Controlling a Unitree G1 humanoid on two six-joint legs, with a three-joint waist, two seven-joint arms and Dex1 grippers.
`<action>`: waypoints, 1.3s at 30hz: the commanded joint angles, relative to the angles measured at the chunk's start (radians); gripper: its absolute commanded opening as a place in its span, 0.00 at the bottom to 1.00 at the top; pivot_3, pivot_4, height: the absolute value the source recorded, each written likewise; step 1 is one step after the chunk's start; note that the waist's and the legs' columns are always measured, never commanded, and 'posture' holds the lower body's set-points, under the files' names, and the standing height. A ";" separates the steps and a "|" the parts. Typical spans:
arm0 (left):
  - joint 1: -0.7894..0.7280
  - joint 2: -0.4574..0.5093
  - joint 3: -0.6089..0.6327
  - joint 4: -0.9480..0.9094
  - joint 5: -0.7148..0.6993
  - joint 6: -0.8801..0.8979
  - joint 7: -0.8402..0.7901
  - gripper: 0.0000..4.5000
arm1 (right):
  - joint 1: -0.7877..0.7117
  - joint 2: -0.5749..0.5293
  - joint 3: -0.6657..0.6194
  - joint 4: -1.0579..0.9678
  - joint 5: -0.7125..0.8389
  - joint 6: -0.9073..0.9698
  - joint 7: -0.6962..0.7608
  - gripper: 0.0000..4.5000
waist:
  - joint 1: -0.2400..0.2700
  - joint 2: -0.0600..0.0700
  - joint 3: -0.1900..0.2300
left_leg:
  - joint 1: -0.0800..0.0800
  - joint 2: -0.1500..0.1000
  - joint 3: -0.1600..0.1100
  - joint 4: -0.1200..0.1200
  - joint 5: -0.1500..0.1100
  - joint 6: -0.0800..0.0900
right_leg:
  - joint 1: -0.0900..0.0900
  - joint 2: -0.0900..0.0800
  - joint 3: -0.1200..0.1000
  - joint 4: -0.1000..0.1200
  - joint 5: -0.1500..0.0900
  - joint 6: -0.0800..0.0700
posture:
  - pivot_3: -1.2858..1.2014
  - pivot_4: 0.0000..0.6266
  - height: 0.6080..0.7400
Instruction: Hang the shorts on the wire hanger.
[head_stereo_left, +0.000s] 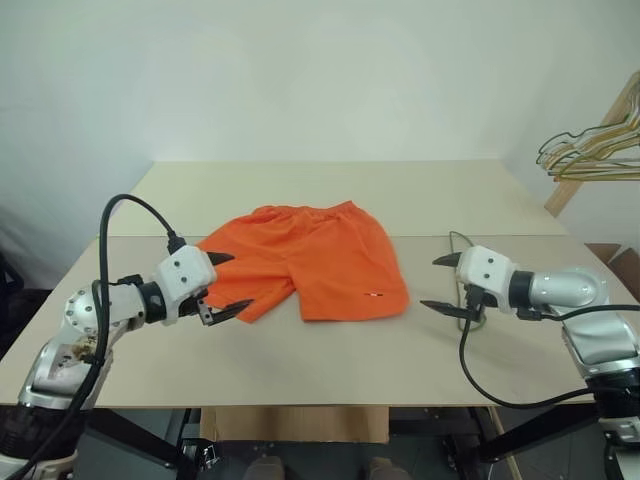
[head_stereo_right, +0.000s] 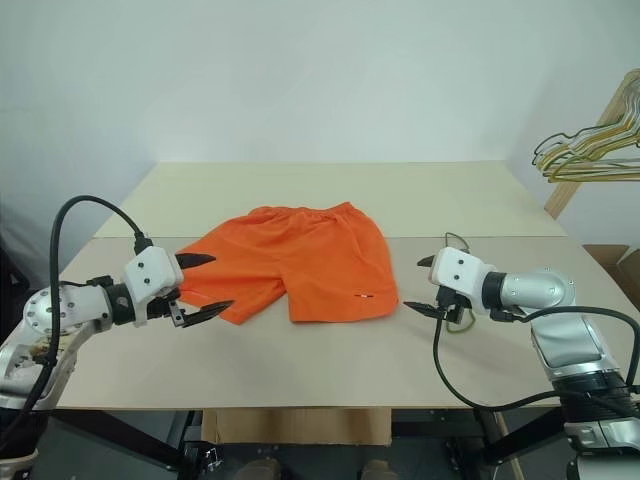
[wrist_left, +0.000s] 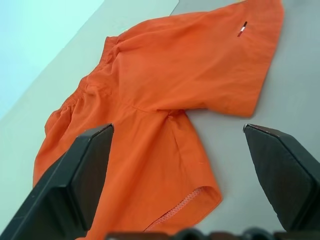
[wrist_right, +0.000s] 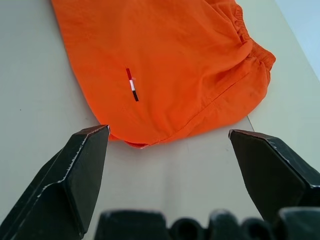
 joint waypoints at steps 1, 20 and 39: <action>-0.051 -0.048 -0.071 -0.048 -0.026 0.047 -0.002 1.00 | 0.001 -0.002 -0.025 -0.034 0.000 -0.017 -0.022 0.99 | 0.001 0.000 0.000 | 0.000 0.000 0.000 0.000 0.000 0.000 | 0.000 0.000 0.000 0.000 0.000 0.000 | 0.54 0.00 1.00; -0.369 -0.357 -0.503 0.305 0.272 0.168 0.075 1.00 | 0.007 0.023 -0.023 -0.092 -0.021 0.012 -0.108 0.99 | -0.039 0.000 0.000 | 0.006 -0.001 -0.002 0.000 0.000 0.001 | 0.010 0.001 0.000 -0.004 0.000 0.001 | 0.52 0.00 1.00; -0.463 -0.423 -0.488 0.608 0.347 0.198 0.101 0.44 | 0.003 0.046 0.006 -0.094 -0.046 0.011 -0.124 1.00 | -0.053 0.000 0.000 | 0.007 -0.001 -0.003 0.000 0.000 0.001 | 0.010 0.001 -0.001 -0.004 0.000 0.001 | 0.52 0.00 1.00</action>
